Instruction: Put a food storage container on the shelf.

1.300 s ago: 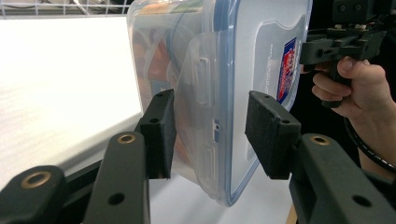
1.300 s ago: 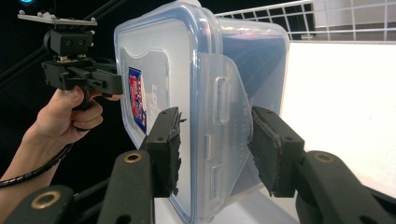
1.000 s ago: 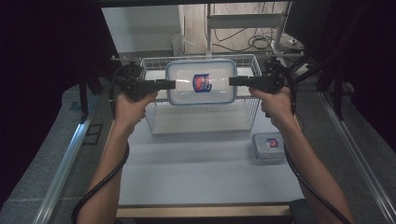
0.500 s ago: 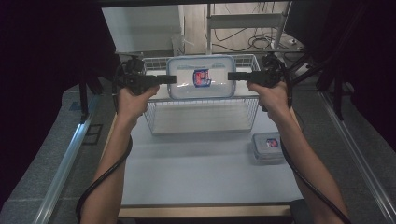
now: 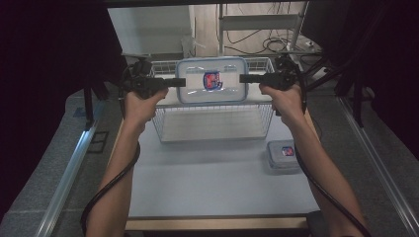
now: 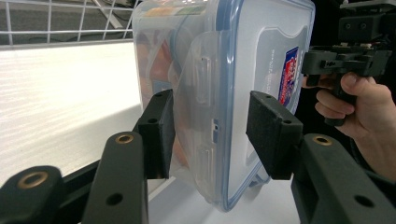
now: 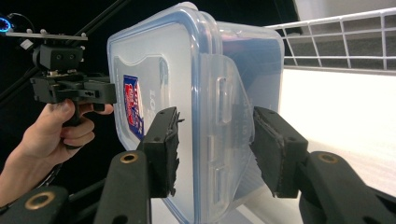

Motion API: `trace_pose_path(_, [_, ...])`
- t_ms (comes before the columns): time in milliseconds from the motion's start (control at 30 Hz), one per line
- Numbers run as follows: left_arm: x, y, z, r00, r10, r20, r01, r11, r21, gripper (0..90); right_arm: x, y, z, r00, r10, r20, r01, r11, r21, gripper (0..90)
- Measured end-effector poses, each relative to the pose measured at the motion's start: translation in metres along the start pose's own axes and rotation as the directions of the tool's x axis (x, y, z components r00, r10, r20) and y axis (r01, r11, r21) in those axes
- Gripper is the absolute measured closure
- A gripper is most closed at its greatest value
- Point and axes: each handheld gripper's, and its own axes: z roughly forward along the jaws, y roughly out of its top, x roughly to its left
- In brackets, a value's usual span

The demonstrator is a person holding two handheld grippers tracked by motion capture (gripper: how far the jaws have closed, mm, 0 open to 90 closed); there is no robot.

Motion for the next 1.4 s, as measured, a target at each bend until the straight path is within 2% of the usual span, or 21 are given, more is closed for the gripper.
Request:
trace_pose_path(300, [0.002, 0.004, 0.004, 0.9999, -0.007, -0.011, 0.007, 1.0, -0.003, 50.7, 0.001, 0.003, 0.005, 0.9985, -0.03, 0.046, 0.03, 1.0, -0.008, 48.3])
trace_pose_path(633, [0.002, 0.006, 0.007, 0.9996, 0.007, -0.028, -0.007, 1.0, 0.003, 48.6, -0.001, 0.004, 0.007, 0.9978, -0.035, 0.056, 0.036, 0.999, -0.013, 47.1])
trace_pose_path(767, [0.001, 0.006, 0.008, 0.9991, 0.017, -0.039, -0.017, 0.9999, 0.0, 47.7, -0.002, 0.005, 0.007, 0.9973, -0.042, 0.061, 0.043, 0.999, -0.018, 46.5])
trace_pose_path(800, [0.0, 0.007, 0.008, 0.9977, 0.032, -0.059, -0.032, 0.9995, 0.0, 47.3, -0.002, 0.005, 0.007, 0.997, -0.044, 0.063, 0.045, 0.999, -0.018, 46.2])
trace_pose_path(867, [-0.001, 0.007, 0.008, 0.9967, 0.04, -0.07, -0.041, 0.9992, -0.002, 46.6, -0.002, 0.005, 0.008, 0.9966, -0.049, 0.067, 0.05, 0.999, -0.018, 45.5])
trace_pose_path(933, [-0.002, 0.007, 0.008, 0.996, 0.058, -0.068, -0.059, 0.9983, -0.007, 43.4, -0.002, 0.004, 0.008, 0.9938, -0.062, 0.092, 0.063, 0.998, -0.015, 42.9])
trace_pose_path(967, [-0.004, 0.008, 0.007, 0.9935, 0.069, -0.091, -0.07, 0.9975, -0.011, 41.4, -0.002, 0.004, 0.007, 0.9925, -0.064, 0.104, 0.066, 0.998, -0.018, 43.7])
trace_pose_path(1033, [-0.005, 0.007, 0.007, 0.993, 0.075, -0.091, -0.076, 0.9971, -0.004, 42.5, -0.003, 0.004, 0.005, 0.9892, -0.074, 0.126, 0.077, 0.997, -0.019, 42.5])
trace_pose_path(1200, [-0.002, 0.005, 0.004, 0.9944, 0.063, -0.085, -0.065, 0.9977, -0.02, 41.8, -0.007, 0.004, 0.001, 0.9885, -0.07, 0.134, 0.076, 0.997, -0.035, 42.5])
trace_pose_path(1333, [-0.001, 0.002, 0.001, 0.9934, 0.074, -0.088, -0.077, 0.9966, -0.031, 41.9, -0.007, 0.004, -0.004, 0.9876, -0.082, 0.134, 0.089, 0.995, -0.048, 44.0])
trace_pose_path(1400, [-0.002, 0.0, 0.0, 0.9922, 0.093, -0.083, -0.096, 0.9947, -0.037, 41.2, -0.003, 0.003, -0.008, 0.9846, -0.105, 0.14, 0.113, 0.992, -0.052, 46.6])
